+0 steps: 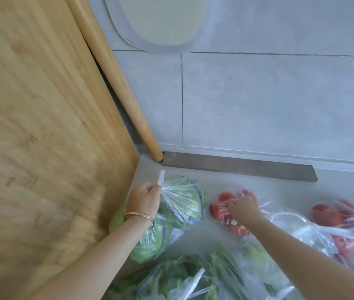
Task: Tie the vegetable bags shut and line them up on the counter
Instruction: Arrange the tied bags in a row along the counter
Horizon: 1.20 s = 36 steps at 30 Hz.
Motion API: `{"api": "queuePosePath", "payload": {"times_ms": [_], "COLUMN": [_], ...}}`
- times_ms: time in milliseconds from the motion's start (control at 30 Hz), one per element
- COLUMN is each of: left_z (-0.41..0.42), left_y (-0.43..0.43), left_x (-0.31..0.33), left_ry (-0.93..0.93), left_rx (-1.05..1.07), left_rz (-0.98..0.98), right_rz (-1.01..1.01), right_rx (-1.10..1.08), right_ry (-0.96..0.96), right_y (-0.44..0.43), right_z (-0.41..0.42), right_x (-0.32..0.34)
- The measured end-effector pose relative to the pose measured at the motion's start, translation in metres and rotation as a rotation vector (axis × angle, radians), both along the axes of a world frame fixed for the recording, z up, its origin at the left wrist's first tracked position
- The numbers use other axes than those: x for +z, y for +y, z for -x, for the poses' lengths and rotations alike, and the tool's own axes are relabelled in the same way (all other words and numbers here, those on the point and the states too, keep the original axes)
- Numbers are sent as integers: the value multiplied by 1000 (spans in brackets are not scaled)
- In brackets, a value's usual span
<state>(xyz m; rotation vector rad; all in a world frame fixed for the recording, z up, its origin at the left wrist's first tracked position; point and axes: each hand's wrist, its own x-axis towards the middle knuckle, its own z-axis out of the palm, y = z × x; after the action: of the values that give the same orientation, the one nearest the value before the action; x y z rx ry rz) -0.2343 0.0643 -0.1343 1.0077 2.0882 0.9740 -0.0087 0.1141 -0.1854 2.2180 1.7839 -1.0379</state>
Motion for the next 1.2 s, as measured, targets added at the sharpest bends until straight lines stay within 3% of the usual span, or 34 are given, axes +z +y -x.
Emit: {"api": "queuePosePath", "payload": {"times_ms": [233, 367, 500, 600, 667, 733, 900, 1067, 1200], "left_z": [26, 35, 39, 45, 49, 48, 31, 25, 22], "left_y": [30, 43, 50, 52, 51, 50, 41, 31, 30], "left_x": [3, -5, -10, -16, -20, -22, -25, -50, -45], "left_ry": [-71, -63, -66, 3, 65, 137, 304, 698, 812], "left_rx": [263, 309, 327, 327, 294, 248, 114, -170, -568], "left_rz": [-147, -127, -92, -92, -82, -65, -79, -150, 83], "right_rz": [67, 104, 141, 147, 118, 67, -143, -214, -183], "right_rx": [-253, -424, -404, -328, -295, -347, -620, -385, -274], "right_ry": [24, 56, 10, -133, -208, -125, 287, 367, 424], "right_y": [15, 14, 17, 15, 13, 15, 19, 23, 37], "right_z": [-1, -6, -8, -7, -3, -1, 1, 22, 60], "right_x": [-15, -24, -32, -33, -31, -34, -23, -13, -14]}}
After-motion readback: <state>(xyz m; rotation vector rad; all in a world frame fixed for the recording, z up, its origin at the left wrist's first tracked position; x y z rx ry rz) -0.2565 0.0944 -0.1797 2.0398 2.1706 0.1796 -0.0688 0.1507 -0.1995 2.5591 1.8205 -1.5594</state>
